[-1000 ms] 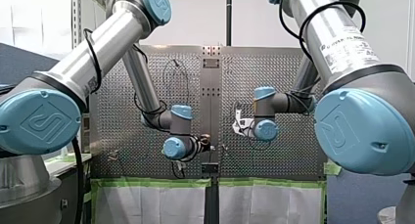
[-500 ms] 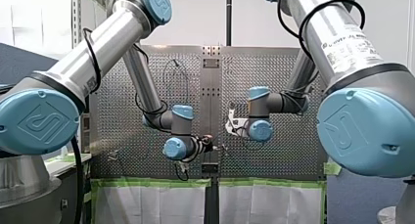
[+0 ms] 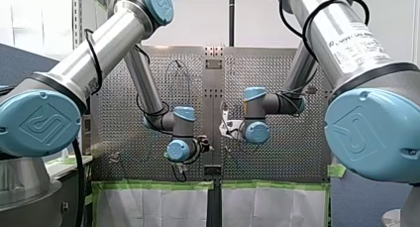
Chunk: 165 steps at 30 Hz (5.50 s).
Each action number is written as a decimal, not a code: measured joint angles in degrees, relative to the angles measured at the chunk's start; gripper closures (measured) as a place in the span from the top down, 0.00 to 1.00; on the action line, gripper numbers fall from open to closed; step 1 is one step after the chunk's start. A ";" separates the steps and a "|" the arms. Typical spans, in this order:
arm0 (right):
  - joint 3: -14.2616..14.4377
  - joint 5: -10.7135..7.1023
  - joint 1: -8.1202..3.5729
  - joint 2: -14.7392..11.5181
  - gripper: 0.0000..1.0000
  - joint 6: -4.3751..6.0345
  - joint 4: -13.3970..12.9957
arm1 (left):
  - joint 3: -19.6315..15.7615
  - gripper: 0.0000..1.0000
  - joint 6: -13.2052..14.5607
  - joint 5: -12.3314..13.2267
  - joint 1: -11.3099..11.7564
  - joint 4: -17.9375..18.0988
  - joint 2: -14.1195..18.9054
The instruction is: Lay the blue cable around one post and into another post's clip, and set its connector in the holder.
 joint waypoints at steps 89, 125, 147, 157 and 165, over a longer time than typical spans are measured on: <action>-6.65 -0.70 -14.86 10.06 0.00 1.74 2.21 | 12.10 0.00 20.52 -4.46 -2.32 -2.35 -14.29; -7.97 -0.99 -17.24 13.12 0.00 2.47 3.74 | 15.07 0.00 18.72 -2.63 1.09 -3.53 -15.85; -8.33 -0.95 -19.09 13.22 0.00 2.37 4.00 | 18.26 0.00 20.64 -3.15 2.31 -6.74 -15.89; -8.33 -0.99 -19.48 13.22 0.00 2.14 4.04 | 18.34 0.00 20.95 -3.94 3.02 -6.17 -15.89; -8.34 -0.76 -19.94 13.29 0.00 1.93 3.82 | 18.37 0.00 19.72 -4.66 3.65 -5.00 -15.86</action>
